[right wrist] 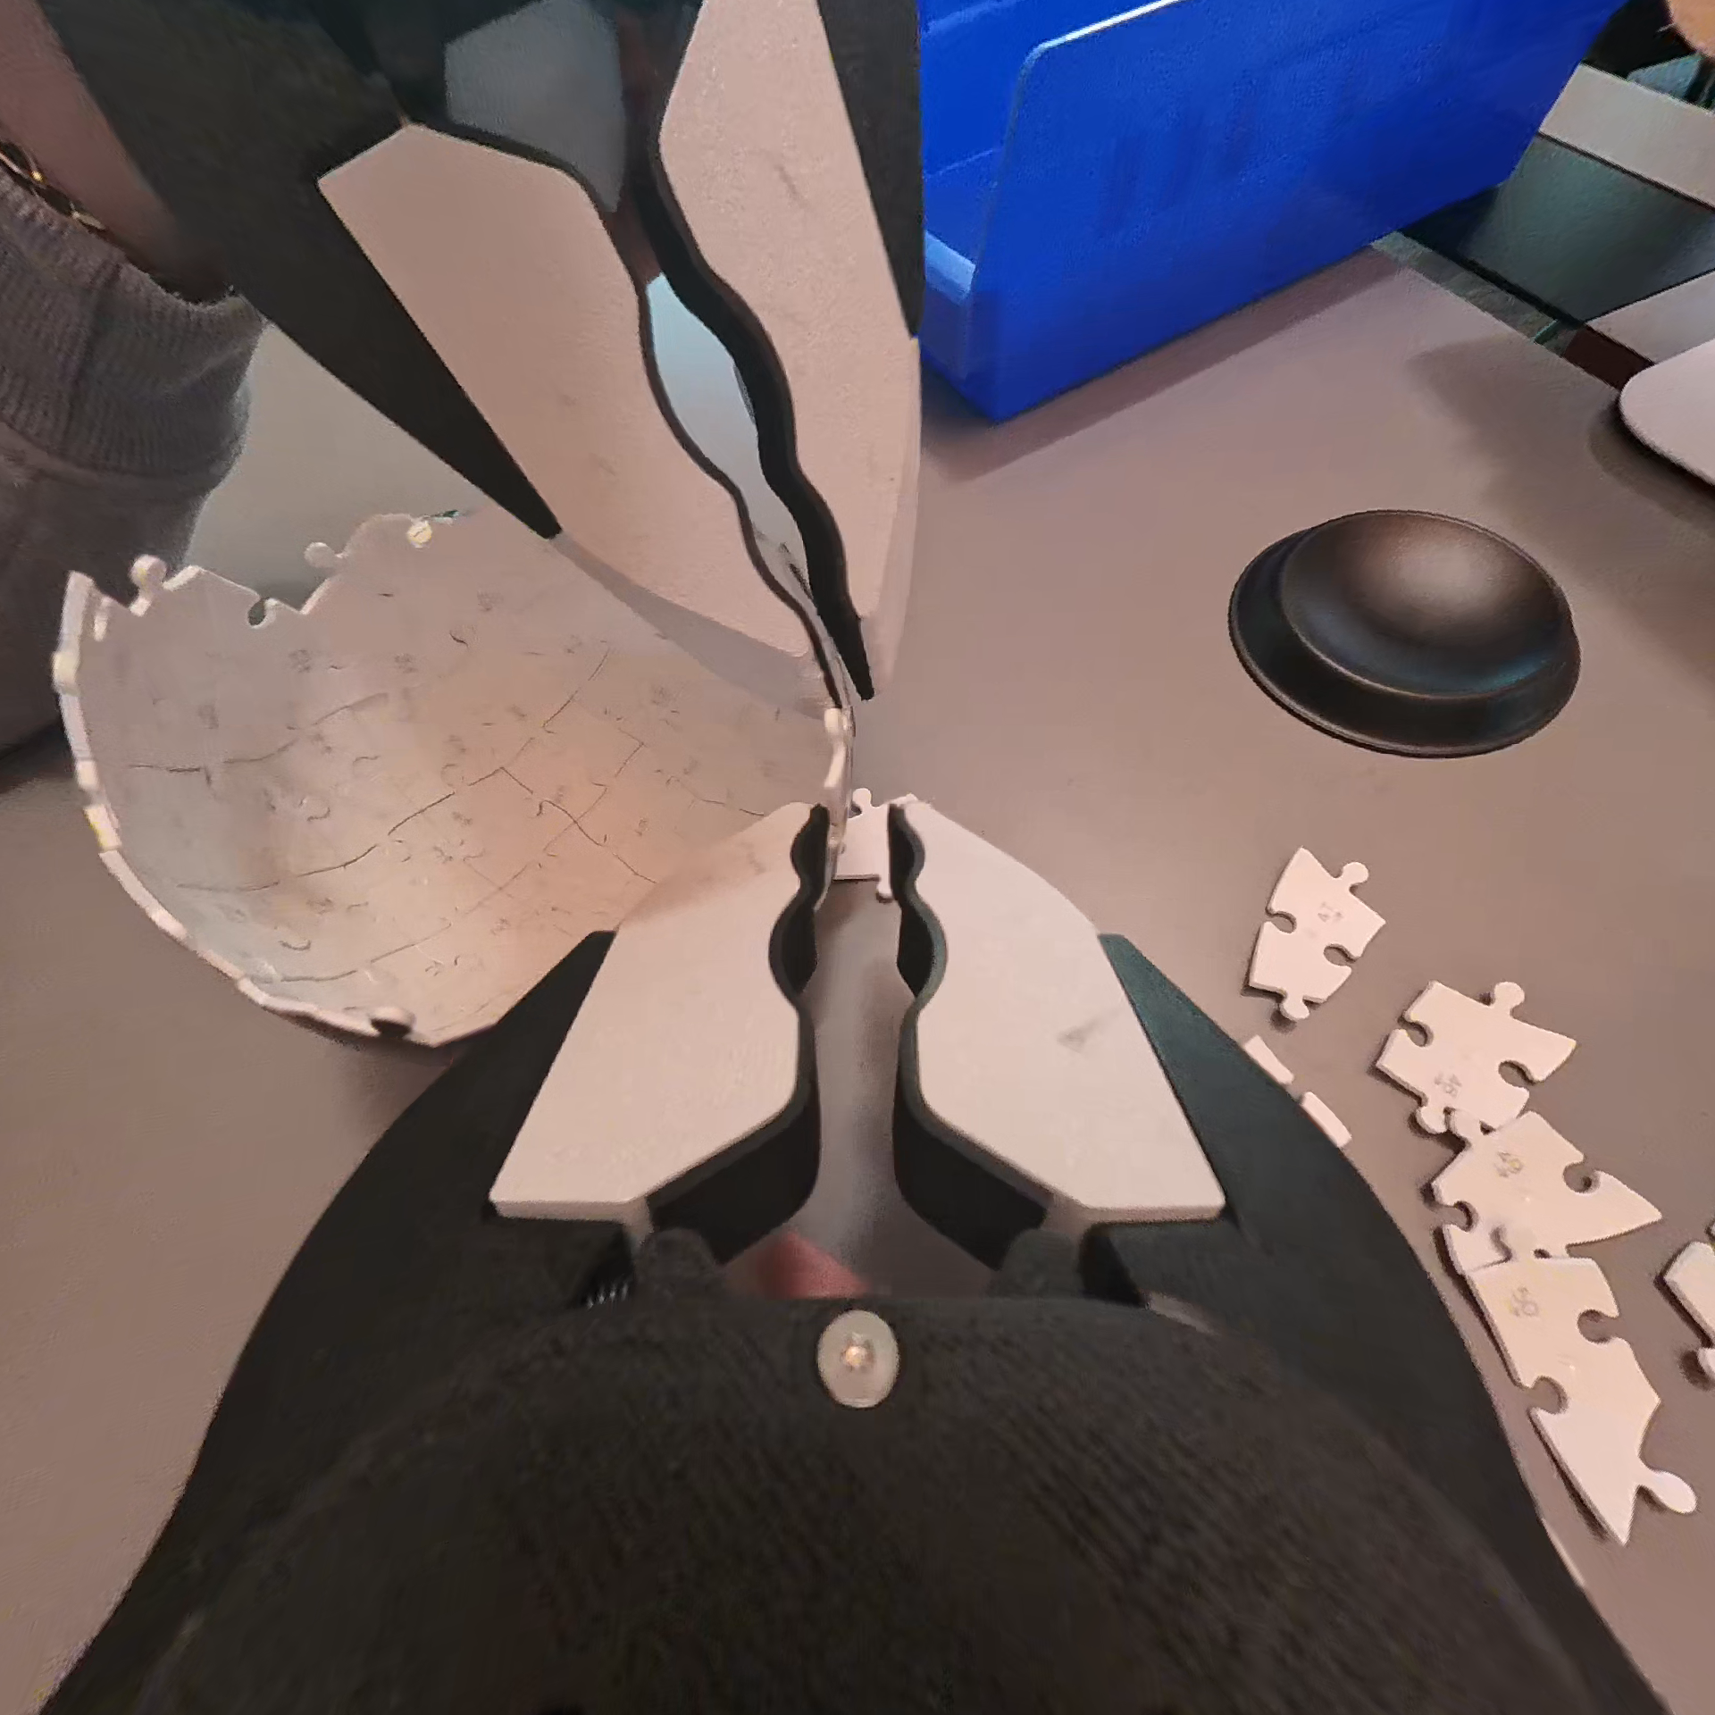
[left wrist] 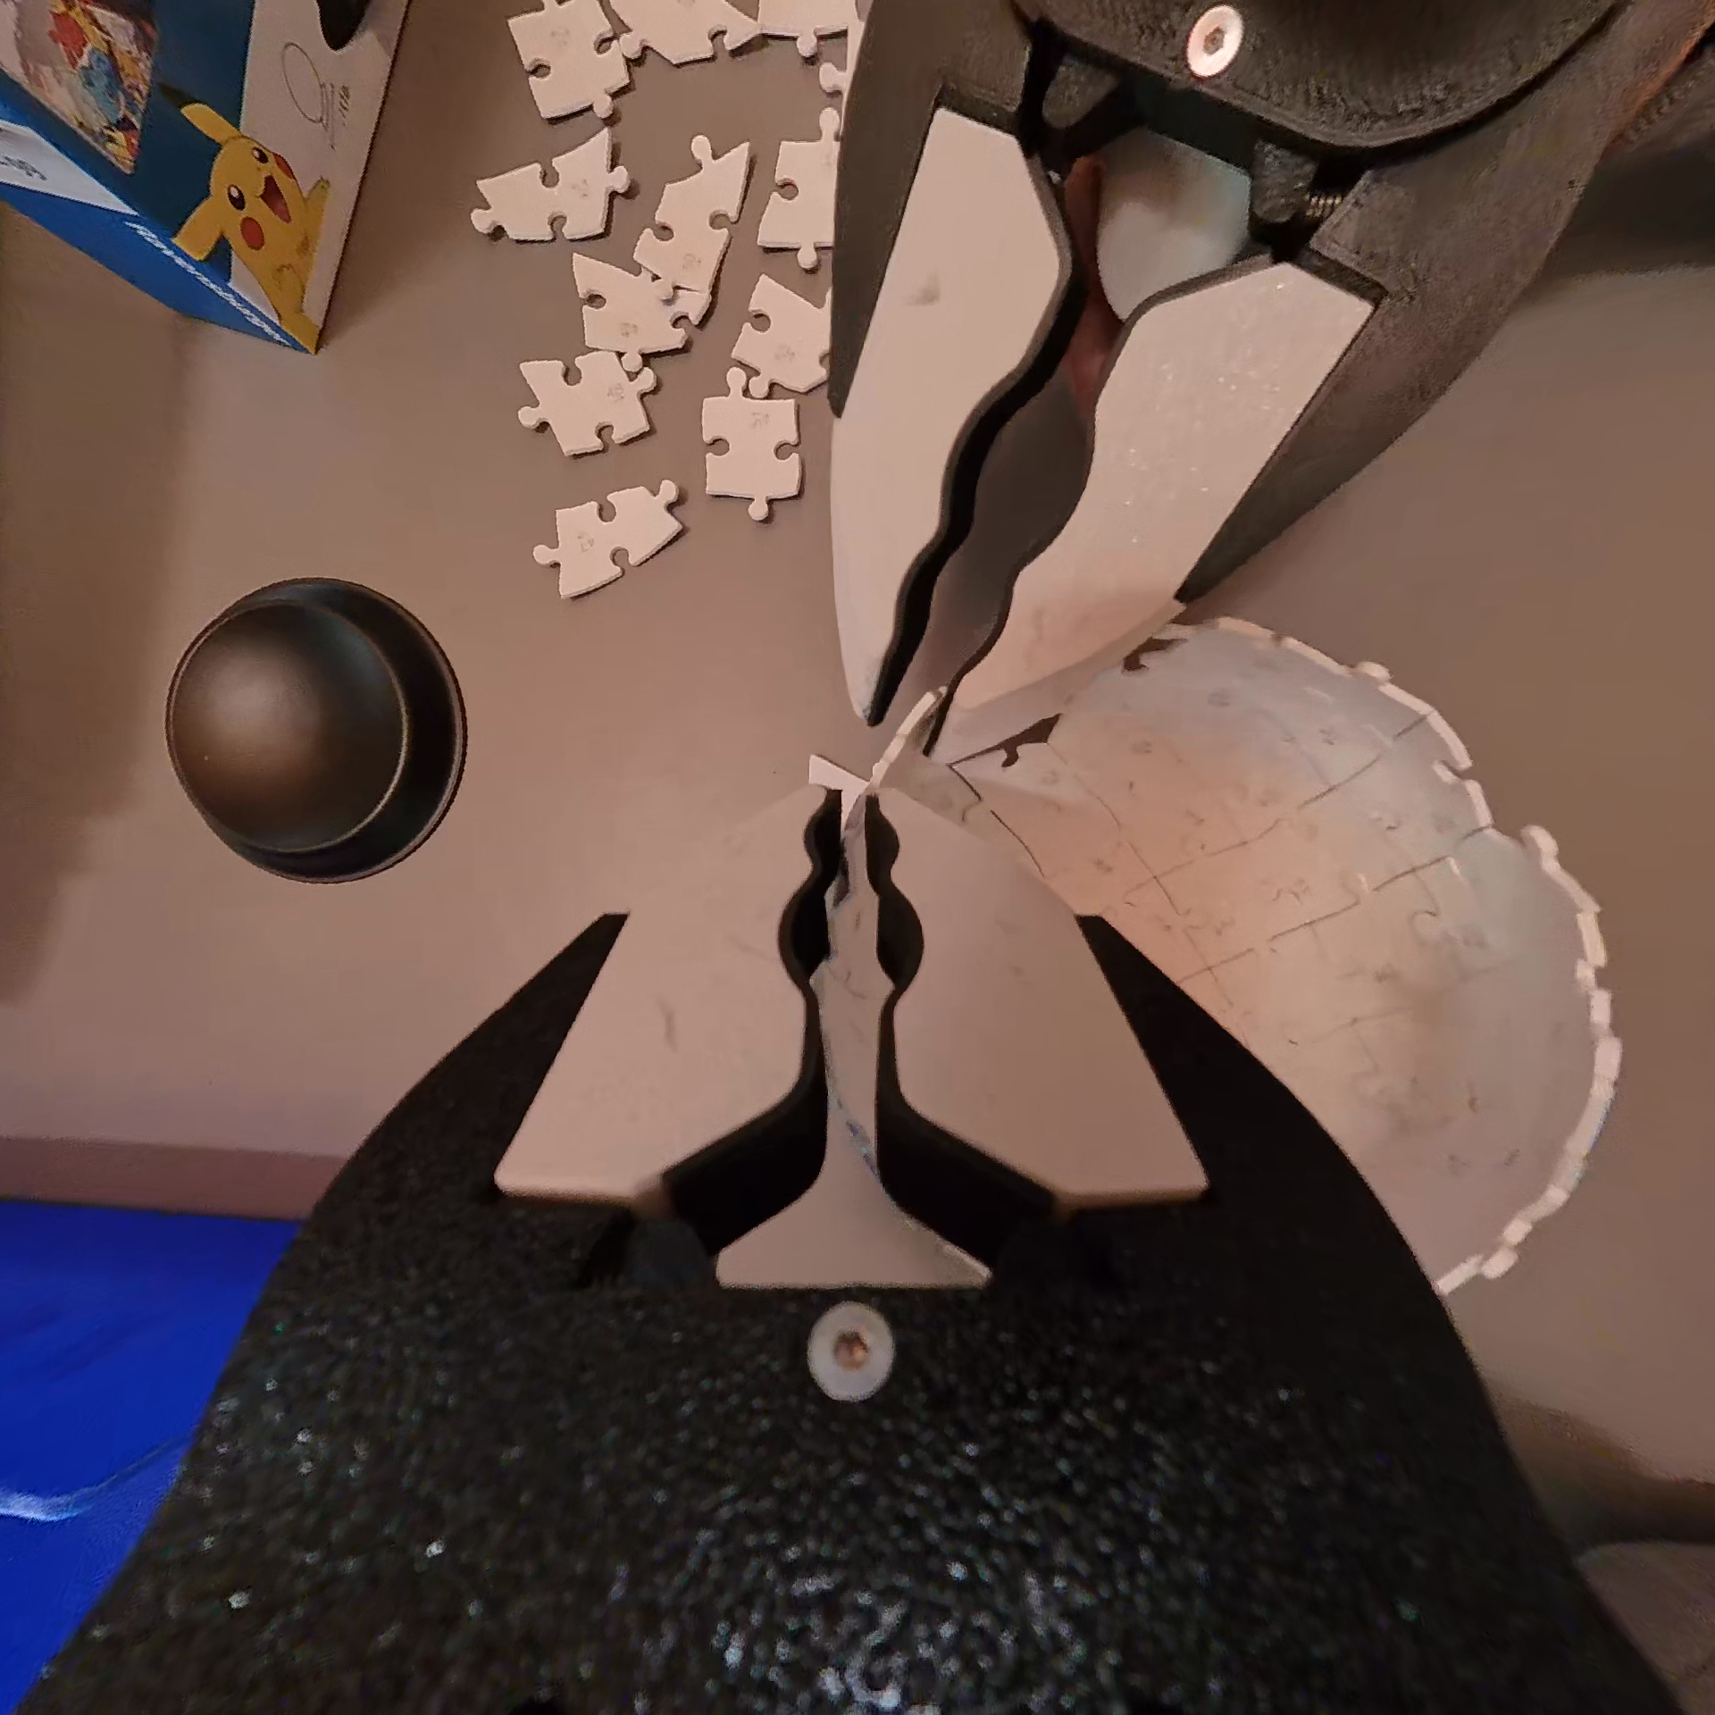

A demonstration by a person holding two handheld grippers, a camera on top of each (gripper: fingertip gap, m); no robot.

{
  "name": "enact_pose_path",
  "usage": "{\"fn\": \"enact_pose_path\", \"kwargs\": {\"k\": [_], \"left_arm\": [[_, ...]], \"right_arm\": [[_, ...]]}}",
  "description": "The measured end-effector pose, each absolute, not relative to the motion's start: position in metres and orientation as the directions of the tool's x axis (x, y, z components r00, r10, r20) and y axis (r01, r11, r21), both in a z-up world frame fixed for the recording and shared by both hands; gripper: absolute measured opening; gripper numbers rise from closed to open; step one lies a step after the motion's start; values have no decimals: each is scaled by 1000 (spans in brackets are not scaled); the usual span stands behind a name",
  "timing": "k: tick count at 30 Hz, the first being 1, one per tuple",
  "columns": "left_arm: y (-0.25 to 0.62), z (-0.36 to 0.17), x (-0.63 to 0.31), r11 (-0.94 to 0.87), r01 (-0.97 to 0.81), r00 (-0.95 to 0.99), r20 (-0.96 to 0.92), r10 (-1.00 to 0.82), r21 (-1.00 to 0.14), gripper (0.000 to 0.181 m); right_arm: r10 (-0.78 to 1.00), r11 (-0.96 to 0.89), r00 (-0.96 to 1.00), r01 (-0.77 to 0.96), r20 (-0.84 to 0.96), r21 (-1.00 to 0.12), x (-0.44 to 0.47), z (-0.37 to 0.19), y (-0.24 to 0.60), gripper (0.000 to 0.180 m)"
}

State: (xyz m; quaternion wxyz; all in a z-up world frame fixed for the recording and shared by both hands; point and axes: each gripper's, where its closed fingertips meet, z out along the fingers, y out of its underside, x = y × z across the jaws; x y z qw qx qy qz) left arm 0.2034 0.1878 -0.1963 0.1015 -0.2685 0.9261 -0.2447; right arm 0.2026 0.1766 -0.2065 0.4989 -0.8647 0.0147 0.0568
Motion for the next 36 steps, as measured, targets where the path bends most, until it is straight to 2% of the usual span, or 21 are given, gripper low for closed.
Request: {"fn": "enact_pose_path", "kwargs": {"k": [5,9,11,24,27,32,36], "left_arm": [[186,-196,203,731,-452,-834,-49,-550,-510,3],[186,-194,201,731,-456,-833,-47,-552,-508,3],[187,-193,201,732,-456,-831,-51,-554,-506,2],[187,-193,202,729,-457,-829,-55,-557,-509,2],[186,-193,201,728,-455,-831,-49,-554,-513,3],[186,-193,201,728,-459,-829,-50,-558,-509,3],[187,-194,202,729,-463,-826,-53,-561,-505,3]], "right_arm": [[26,-484,997,-47,-68,-874,203,-205,183,15],[47,-475,999,-2,-27,-880,199,-203,186,2],[39,-474,999,7,-14,-880,200,-203,188,2],[16,-472,996,-68,-85,-879,201,-202,188,2],[1,-483,998,-61,-70,-873,203,-206,187,21],[34,-493,996,-53,-80,-868,200,-203,179,35],[30,-511,997,-50,-76,-858,202,-203,174,38]]}}
